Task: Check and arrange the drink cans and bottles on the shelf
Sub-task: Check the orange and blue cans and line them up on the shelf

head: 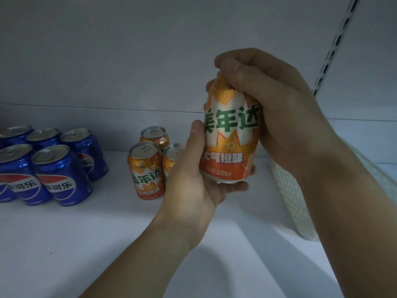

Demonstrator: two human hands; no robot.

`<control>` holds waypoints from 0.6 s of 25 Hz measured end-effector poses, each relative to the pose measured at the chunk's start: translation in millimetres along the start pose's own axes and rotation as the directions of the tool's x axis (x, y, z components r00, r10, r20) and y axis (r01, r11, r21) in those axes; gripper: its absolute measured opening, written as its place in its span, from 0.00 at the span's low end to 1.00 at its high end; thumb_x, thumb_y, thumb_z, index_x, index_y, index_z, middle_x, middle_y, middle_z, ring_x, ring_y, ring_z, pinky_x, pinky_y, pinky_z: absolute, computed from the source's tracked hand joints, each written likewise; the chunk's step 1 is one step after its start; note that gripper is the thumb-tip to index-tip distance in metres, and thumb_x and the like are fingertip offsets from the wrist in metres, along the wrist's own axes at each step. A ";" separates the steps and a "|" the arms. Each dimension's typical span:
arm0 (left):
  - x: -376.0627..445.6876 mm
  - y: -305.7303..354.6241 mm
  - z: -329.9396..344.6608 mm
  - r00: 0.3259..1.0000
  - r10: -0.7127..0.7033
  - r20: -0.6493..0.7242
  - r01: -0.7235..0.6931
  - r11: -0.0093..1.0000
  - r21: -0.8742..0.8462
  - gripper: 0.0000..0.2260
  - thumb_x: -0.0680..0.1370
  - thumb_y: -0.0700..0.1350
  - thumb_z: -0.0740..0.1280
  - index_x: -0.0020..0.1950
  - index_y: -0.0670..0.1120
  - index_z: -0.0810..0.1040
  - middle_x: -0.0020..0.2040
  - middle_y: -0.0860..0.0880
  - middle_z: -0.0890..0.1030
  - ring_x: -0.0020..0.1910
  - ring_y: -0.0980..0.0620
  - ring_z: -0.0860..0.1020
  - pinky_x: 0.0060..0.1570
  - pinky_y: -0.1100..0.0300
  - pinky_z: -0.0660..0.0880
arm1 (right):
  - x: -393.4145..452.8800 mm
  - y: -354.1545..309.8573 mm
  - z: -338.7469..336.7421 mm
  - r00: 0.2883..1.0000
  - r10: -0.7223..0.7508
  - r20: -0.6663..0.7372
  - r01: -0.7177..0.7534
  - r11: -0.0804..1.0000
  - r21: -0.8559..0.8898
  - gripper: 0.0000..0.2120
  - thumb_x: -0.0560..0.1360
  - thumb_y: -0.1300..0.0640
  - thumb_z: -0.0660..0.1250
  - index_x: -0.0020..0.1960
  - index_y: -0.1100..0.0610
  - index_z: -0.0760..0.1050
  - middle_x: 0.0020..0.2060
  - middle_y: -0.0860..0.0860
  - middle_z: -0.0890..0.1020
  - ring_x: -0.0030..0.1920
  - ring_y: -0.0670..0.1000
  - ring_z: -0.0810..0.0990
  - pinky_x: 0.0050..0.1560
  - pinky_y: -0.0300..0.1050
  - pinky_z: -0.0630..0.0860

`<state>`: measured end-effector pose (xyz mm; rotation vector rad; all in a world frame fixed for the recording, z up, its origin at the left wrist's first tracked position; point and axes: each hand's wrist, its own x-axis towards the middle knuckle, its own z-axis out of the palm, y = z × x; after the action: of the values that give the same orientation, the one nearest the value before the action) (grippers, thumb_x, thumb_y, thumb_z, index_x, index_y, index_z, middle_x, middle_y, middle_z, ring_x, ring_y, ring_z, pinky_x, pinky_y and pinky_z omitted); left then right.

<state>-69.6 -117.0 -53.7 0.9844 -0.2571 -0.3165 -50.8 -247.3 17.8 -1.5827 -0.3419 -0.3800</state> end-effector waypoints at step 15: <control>-2.6 1.6 -6.1 0.997 -0.053 0.061 0.058 0.994 -0.088 0.31 0.76 0.66 0.54 0.58 0.44 0.83 0.47 0.38 0.85 0.39 0.41 0.84 0.37 0.52 0.81 | -6.4 -3.0 6.3 0.995 0.057 0.087 -0.072 0.982 0.175 0.15 0.78 0.52 0.65 0.60 0.58 0.81 0.55 0.62 0.85 0.56 0.64 0.85 0.59 0.60 0.82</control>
<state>-69.6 -110.5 -55.8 0.8950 -0.2673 -0.4052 -57.6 -240.8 17.4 -1.4321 -0.3760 -0.2284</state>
